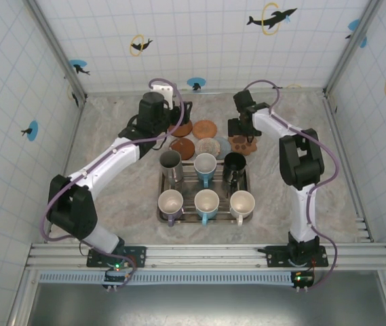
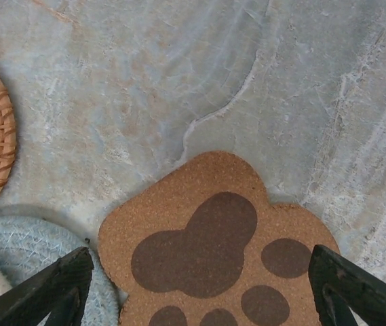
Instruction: Place the cup by the coaster
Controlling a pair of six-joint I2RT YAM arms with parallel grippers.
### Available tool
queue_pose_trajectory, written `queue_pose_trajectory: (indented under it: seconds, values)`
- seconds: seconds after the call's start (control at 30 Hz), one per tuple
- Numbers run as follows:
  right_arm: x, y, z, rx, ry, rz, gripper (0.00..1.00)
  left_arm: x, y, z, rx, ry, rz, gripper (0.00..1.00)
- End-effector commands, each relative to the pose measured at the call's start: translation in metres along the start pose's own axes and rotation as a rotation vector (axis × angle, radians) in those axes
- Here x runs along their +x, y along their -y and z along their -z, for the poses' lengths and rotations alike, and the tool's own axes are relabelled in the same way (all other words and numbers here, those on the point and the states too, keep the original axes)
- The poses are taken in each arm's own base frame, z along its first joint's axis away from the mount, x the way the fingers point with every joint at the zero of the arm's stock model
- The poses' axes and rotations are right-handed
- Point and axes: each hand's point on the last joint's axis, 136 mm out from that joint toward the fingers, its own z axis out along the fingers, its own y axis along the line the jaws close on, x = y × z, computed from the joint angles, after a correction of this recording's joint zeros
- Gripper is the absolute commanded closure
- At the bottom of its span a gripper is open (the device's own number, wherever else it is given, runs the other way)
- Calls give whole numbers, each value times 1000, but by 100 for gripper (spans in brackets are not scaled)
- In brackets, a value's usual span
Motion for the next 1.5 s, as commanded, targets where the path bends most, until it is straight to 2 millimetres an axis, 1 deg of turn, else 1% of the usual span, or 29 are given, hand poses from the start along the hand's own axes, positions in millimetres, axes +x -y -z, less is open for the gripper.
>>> queue_pose_trajectory:
  seconds: [0.0, 0.07, 0.2, 0.3, 0.33, 0.37, 0.47, 0.67, 0.83, 1.03, 1.1, 1.17, 1.2, 1.47]
  values:
    - [-6, -7, -4, 8, -1, 14, 14, -14, 1, -2, -18, 21, 21, 32]
    - [-6, -7, -8, 11, -6, 17, 14, -19, 5, -3, -7, 31, 20, 32]
    - [0, -4, -16, 35, -28, 21, 14, -24, 10, -6, 0, 40, 21, 31]
    - [2, -3, -18, 40, -38, 25, 12, -23, 11, -9, 1, 36, 21, 32]
    - [7, -3, -27, 41, -59, 27, 12, -23, 12, -9, 2, 36, 23, 31]
    - [10, -4, -31, 35, -72, 28, 12, -23, 13, -9, 4, 36, 22, 31]
    - [14, -8, -37, 23, -92, 30, 11, -23, 14, -11, 6, 35, 21, 31]
    - [25, 3, -45, 78, -136, 43, 10, -22, 15, -12, 5, 31, 14, 32]
    - [31, 10, -43, 107, -161, 53, 10, -19, 14, -11, -2, 21, 6, 31]
    - [30, 24, -33, 134, -151, 48, 11, -16, 12, -9, -11, 15, -2, 31]
    - [30, 25, -30, 123, -140, 47, 11, -15, 12, -8, -12, 15, -4, 31]
    - [34, 30, -32, 125, -147, 41, 11, -14, 11, -8, -16, 11, -7, 32]
    - [27, 31, -22, 120, -124, 34, 11, -14, 11, -7, -16, 12, -9, 31]
    - [33, 55, -19, 144, -147, 12, 11, -13, 9, -6, -26, 12, -16, 31]
